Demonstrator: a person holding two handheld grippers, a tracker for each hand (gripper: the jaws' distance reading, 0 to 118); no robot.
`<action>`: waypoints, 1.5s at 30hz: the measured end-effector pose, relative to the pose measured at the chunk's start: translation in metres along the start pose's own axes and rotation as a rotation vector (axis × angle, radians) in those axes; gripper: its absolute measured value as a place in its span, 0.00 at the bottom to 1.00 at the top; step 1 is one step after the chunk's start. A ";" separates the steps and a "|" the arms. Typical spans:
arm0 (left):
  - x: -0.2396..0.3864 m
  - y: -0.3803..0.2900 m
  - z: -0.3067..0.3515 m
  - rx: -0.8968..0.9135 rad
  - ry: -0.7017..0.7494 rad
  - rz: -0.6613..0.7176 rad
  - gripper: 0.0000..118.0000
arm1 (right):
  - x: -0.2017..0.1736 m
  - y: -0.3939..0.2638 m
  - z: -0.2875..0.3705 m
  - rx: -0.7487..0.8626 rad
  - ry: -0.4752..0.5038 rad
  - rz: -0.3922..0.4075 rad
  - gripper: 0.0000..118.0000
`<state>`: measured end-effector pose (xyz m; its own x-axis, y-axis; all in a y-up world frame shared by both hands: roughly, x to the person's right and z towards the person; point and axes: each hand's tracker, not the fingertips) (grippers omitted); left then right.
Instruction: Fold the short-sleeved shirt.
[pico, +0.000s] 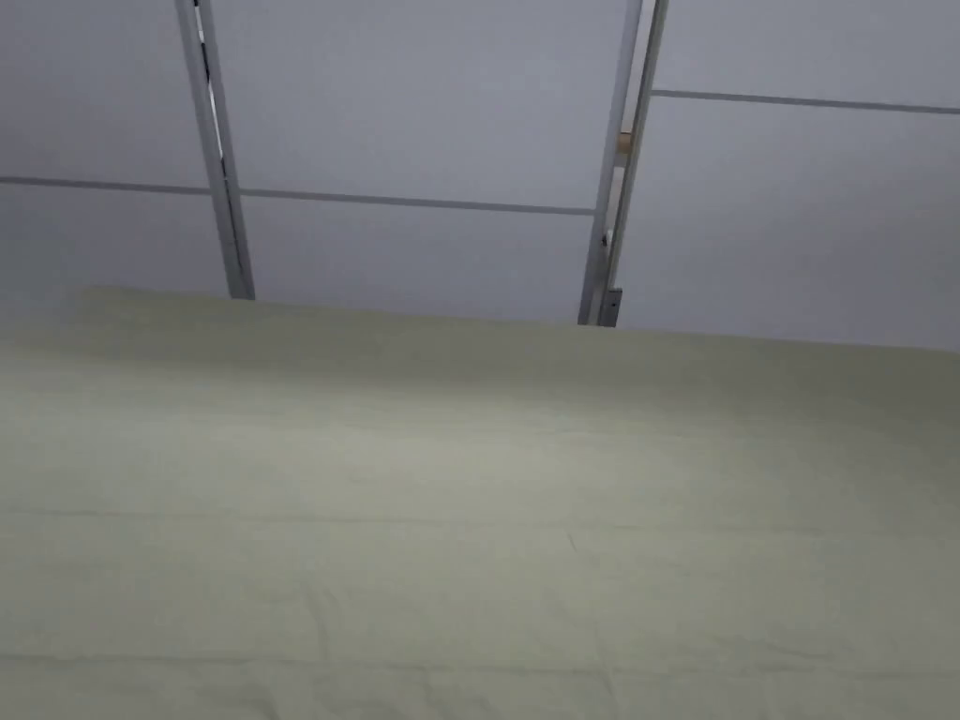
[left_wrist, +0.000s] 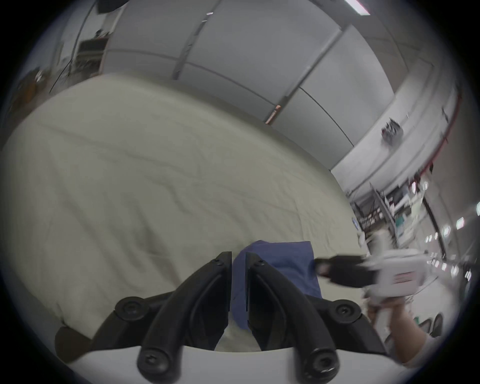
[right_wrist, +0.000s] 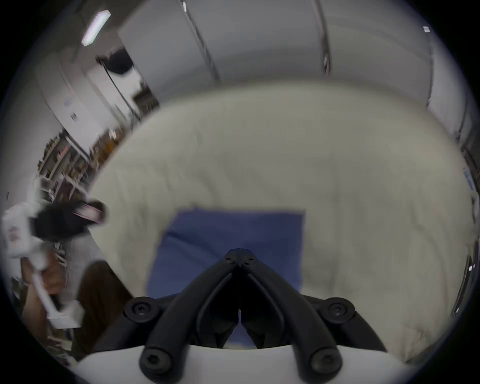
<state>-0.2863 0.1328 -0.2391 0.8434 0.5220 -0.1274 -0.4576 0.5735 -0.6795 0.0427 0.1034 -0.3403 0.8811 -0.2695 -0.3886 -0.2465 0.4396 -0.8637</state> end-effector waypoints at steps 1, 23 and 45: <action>-0.009 -0.003 -0.001 -0.011 -0.012 0.036 0.10 | 0.000 0.000 -0.030 -0.143 -0.074 -0.001 0.02; -0.006 -0.048 -0.157 -0.419 -0.260 0.519 0.32 | 0.044 -0.027 -0.011 0.055 0.134 -0.260 0.02; -0.199 0.119 -0.013 -0.226 0.096 0.374 0.31 | 0.058 -0.037 0.124 0.375 0.031 -0.338 0.02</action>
<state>-0.5052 0.0886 -0.3039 0.6587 0.6005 -0.4533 -0.6721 0.1987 -0.7133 0.1524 0.1776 -0.2913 0.8731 -0.4722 -0.1215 0.2171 0.5996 -0.7702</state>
